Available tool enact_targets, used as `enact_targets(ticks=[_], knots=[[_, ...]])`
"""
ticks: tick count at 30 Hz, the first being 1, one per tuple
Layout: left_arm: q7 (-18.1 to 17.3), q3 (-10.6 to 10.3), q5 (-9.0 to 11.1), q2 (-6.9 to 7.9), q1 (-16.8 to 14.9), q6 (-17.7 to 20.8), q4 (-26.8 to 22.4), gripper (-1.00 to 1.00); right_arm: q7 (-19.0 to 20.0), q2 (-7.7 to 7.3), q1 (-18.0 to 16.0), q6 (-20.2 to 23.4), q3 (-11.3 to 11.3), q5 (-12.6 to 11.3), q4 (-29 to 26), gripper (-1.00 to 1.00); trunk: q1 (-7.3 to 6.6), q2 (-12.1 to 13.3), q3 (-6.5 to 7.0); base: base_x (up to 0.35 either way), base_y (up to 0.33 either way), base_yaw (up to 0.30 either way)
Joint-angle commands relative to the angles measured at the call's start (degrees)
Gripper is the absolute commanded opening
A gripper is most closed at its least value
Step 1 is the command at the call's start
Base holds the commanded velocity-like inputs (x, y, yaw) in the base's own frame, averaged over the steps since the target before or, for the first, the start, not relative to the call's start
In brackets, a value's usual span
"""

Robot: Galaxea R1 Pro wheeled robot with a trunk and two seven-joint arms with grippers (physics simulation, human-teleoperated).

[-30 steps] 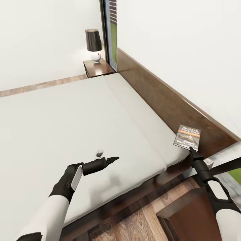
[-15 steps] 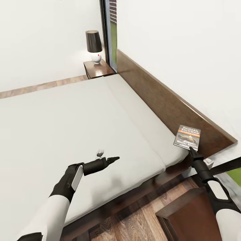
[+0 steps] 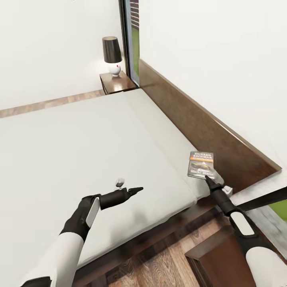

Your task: In the bedroom, move the book from the bed onto either nightstand, and place the two sandals side by side next to the bed.

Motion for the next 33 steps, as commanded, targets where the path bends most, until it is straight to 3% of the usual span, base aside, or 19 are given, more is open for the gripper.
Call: enact_targets(ticks=[1,3,4,6,9,15,24,28,31,32,33], knots=[[-0.1,0.2,-0.1,-0.1,0.0,0.4,0.9,1.0,0.1,0.16,0.0,0.5,2.5,-0.8,0.0,-1.0,-0.22,0.4,0.15,0.0,0.0,0.0],[-0.1,0.2,-0.1,-0.12,0.0,0.3,1.4,1.0,0.1,0.77,0.0,0.5,5.6,-0.8,0.0,-1.0,-0.66,1.2,0.51,0.0,0.0,0.0],[-0.1,0.2,-0.2,-0.14,0.0,0.3,1.7,1.0,0.1,1.65,-0.1,0.6,10.1,-0.8,-0.4,-1.0,-0.88,1.6,0.69,0.0,0.0,0.0],[-0.1,0.2,-0.2,-0.15,0.0,0.3,1.9,1.0,0.1,2.07,0.0,0.5,14.2,-0.8,-2.3,-1.0,-1.32,2.4,1.05,0.0,0.0,0.0],[-0.1,0.2,-0.2,-0.15,0.0,0.3,2.0,1.0,-0.1,2.25,0.0,0.5,18.0,-0.8,-5.7,-1.0,-1.98,3.6,1.59,0.0,0.0,0.0],[-0.1,0.2,-0.2,-0.08,0.0,0.3,2.0,1.0,-0.1,2.32,0.0,0.6,19.3,-0.8,-7.1,-1.0,-3.3,6.0,2.66,0.0,0.0,0.0],[0.0,0.2,-0.2,-0.15,0.0,0.1,2.1,1.0,-0.1,2.39,0.0,1.3,19.7,-0.8,-7.2,-1.0,-5.27,9.6,4.28,0.0,0.0,0.0],[0.0,0.1,-0.3,-0.4,0.0,0.0,2.7,1.0,-0.1,2.33,-0.1,8.2,19.6,-0.6,-7.1,-1.0,-6.15,11.2,5.0,0.0,0.0,0.0],[0.0,0.2,-0.3,-0.54,0.0,-1.8,4.7,1.0,0.1,2.36,-0.1,16.9,20.0,-0.6,-7.2,-1.0,-6.81,12.4,5.54,0.0,0.0,0.0],[0.0,0.2,-0.3,-0.54,0.0,-2.7,5.3,1.0,0.1,2.38,-0.1,19.7,20.9,-0.6,-7.2,-1.0,-7.03,12.8,5.72,0.0,0.0,0.0],[-0.1,0.3,-0.3,-0.45,0.0,-3.6,6.2,1.0,0.1,2.35,-0.1,23.3,23.4,-0.6,-7.2,-1.0,-7.25,13.2,5.9,0.0,0.0,0.0]])
